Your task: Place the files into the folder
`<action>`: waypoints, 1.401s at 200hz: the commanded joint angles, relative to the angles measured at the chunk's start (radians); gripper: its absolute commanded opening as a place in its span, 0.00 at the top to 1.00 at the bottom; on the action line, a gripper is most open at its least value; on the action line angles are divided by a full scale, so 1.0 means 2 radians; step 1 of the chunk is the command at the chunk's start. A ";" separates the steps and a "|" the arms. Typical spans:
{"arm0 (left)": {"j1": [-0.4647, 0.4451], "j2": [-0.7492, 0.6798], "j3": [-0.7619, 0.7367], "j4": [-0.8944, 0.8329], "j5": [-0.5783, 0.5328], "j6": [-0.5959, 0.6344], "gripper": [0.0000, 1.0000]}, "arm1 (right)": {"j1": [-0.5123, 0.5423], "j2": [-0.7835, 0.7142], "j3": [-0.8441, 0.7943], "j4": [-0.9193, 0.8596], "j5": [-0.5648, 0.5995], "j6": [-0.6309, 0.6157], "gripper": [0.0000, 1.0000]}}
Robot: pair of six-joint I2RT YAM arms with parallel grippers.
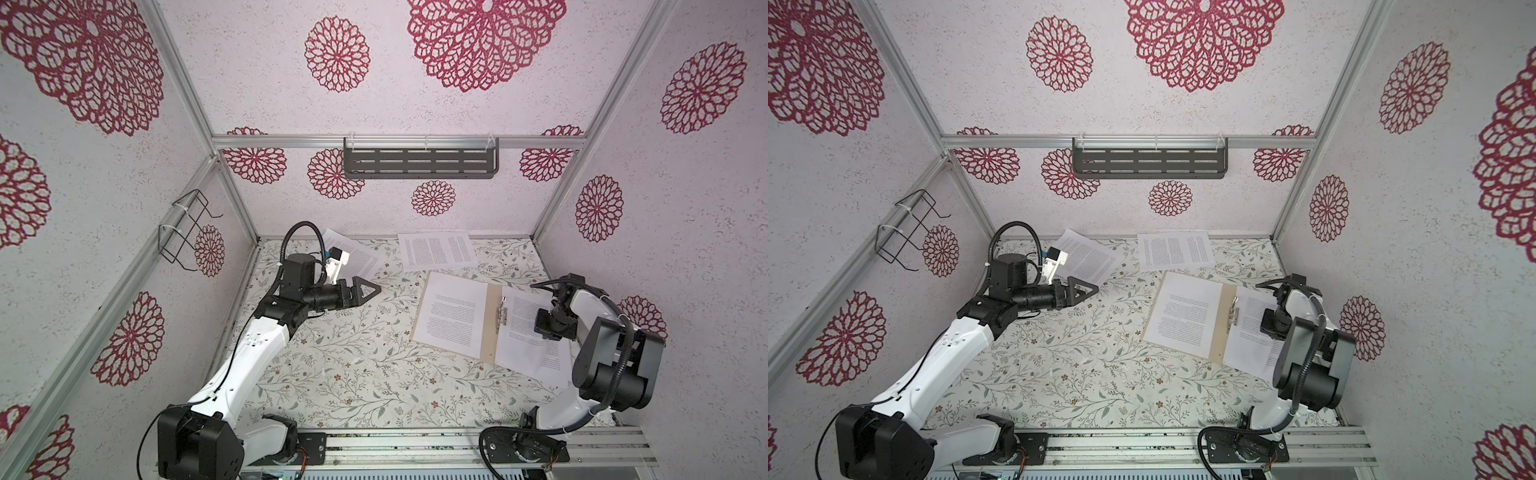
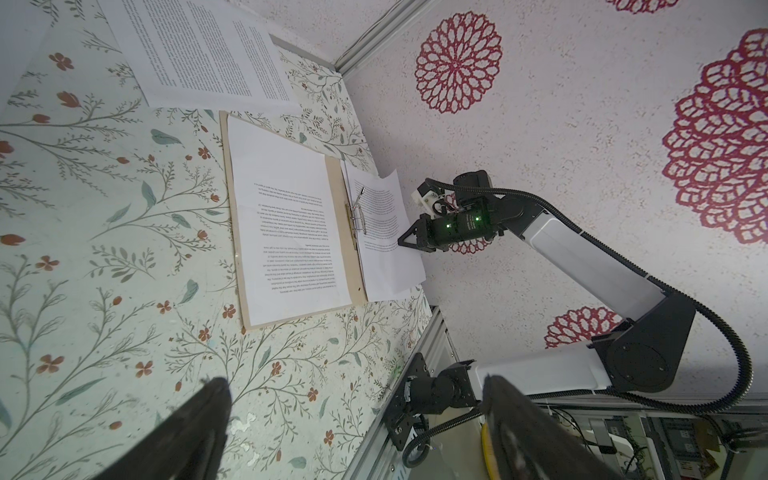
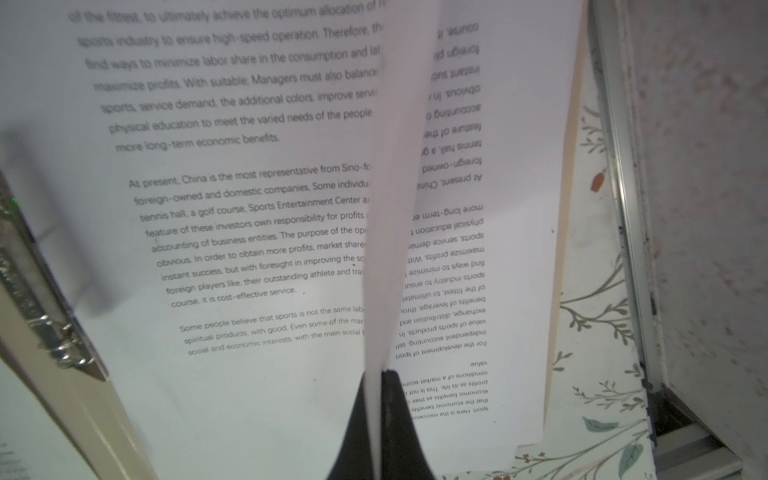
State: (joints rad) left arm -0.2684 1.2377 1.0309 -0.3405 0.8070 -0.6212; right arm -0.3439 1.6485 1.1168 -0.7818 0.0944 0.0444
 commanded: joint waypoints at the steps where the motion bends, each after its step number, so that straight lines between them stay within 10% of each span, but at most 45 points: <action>1: -0.003 0.005 -0.005 0.011 0.006 0.005 0.03 | 0.002 0.002 0.017 -0.005 0.013 -0.005 1.00; 128: -0.003 0.010 -0.004 0.010 0.006 0.004 0.03 | 0.005 0.016 0.025 -0.004 0.021 -0.005 1.00; 206: -0.003 0.012 -0.004 0.009 0.005 0.005 0.03 | 0.003 0.025 0.037 -0.011 0.051 0.015 0.75; 243: -0.003 0.012 -0.004 0.008 0.004 0.007 0.03 | -0.006 0.029 0.038 -0.011 0.068 0.026 0.53; 260: -0.002 0.011 -0.004 0.007 0.003 0.007 0.03 | -0.011 0.026 0.037 -0.009 0.079 0.032 0.32; 267: -0.003 0.011 -0.004 0.006 0.003 0.008 0.03 | -0.014 0.024 0.037 -0.010 0.081 0.036 0.03; 280: -0.002 0.010 -0.004 0.006 0.001 0.008 0.03 | -0.023 0.016 0.039 -0.011 0.092 0.049 0.01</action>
State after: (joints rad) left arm -0.2684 1.2537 1.0309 -0.3405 0.8062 -0.6212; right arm -0.3634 1.7111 1.1664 -0.7795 0.2150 0.0906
